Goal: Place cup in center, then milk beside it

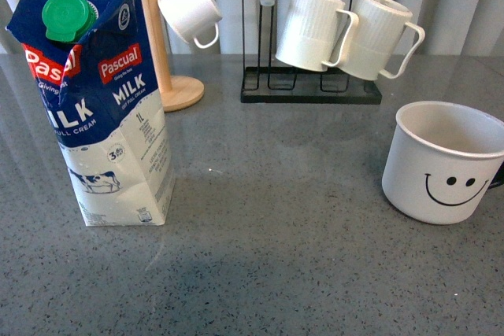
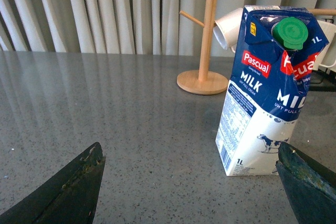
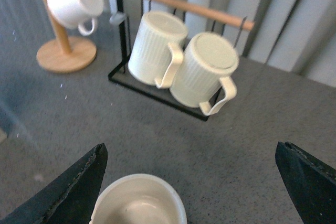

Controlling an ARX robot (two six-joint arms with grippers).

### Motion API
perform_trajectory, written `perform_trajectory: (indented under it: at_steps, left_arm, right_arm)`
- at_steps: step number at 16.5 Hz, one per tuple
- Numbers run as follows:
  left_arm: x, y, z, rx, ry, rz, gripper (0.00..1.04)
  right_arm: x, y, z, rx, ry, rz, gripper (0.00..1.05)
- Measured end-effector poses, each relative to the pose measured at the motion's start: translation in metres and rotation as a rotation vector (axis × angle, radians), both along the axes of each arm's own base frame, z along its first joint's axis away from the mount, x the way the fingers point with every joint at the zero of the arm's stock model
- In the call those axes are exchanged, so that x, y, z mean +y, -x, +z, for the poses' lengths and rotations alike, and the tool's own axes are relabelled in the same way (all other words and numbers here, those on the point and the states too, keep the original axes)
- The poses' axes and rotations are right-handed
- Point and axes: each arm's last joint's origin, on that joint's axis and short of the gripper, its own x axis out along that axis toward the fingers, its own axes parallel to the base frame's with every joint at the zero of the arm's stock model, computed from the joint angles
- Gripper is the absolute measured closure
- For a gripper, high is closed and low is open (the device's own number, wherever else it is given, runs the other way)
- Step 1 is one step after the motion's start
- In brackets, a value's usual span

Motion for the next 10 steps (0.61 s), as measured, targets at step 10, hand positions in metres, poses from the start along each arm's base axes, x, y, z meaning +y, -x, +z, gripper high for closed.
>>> perform_trajectory:
  at_steps: [10]
  left_arm:
    - [0.000,0.000,0.000,0.000,0.000,0.000,0.07]
  right_arm:
    - [-0.016,-0.076,-0.052,0.449,0.237,0.238,0.07]
